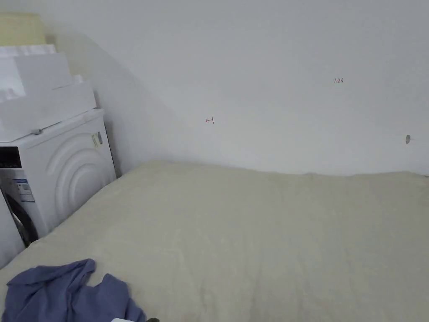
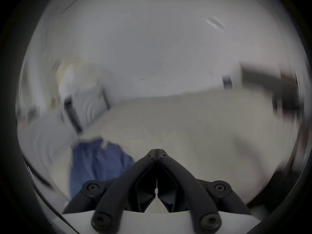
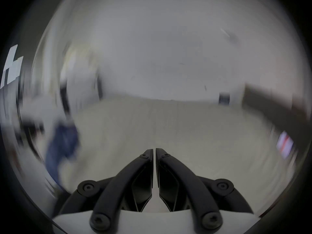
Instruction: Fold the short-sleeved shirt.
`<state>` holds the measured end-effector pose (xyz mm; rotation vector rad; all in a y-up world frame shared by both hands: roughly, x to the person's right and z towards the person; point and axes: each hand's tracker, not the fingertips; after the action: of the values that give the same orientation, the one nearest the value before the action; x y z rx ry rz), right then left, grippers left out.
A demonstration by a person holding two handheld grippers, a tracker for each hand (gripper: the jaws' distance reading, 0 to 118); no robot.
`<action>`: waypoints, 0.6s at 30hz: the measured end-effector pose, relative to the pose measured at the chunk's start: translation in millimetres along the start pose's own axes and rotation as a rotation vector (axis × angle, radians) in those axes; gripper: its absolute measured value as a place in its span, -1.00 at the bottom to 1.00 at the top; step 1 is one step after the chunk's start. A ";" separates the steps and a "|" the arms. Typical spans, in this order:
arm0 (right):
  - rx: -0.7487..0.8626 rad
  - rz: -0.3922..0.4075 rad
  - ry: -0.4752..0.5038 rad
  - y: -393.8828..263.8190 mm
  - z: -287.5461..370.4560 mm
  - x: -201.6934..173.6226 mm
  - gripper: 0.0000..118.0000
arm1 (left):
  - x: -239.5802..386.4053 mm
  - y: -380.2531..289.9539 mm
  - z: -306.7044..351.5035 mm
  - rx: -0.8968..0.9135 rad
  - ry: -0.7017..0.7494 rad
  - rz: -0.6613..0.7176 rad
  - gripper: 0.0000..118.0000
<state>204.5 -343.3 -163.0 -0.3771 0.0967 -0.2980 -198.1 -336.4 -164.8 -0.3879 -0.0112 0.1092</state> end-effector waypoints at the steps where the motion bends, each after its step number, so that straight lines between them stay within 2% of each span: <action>1: 0.016 -0.047 -0.002 -6.6 3.1 2.5 -0.94 | -2.5 -4.5 5.8 0.033 0.014 0.075 -1.00; 2: 0.015 -0.046 -0.016 -10.0 5.1 1.7 -0.94 | -2.9 -7.7 8.9 0.059 0.013 0.076 -1.00; 3: 0.008 0.030 -0.028 -11.7 6.0 -2.4 -0.94 | 1.7 -12.1 11.2 0.056 -0.006 0.063 -1.00; 5: 0.025 0.113 -0.044 -16.8 7.3 -11.2 -0.94 | 6.3 -14.8 13.5 0.031 -0.019 -0.016 -1.00; 7: 0.017 0.113 -0.024 -15.0 7.7 -12.4 -0.94 | 8.7 -17.0 12.9 0.027 0.000 -0.047 -1.00; 11: 0.018 0.129 -0.003 -12.9 5.7 -20.4 -0.94 | 5.9 -13.9 15.3 0.052 -0.024 -0.003 -1.00; 14: 0.017 0.152 -0.002 -12.3 5.2 -22.6 -0.94 | 5.4 -13.1 12.2 0.044 0.015 -0.058 -1.00; 16: 0.015 0.148 0.009 -12.5 6.0 -22.5 -0.94 | -5.2 -13.3 11.4 0.029 0.043 -0.031 -1.00; 18: 0.011 0.144 0.014 -13.3 4.2 -24.7 -0.94 | -13.1 -11.5 15.4 0.050 0.043 0.053 -1.00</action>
<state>178.1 -346.0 -153.2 -0.3555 0.1350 -0.1584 -210.4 -342.6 -146.1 -0.3406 0.0438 0.1532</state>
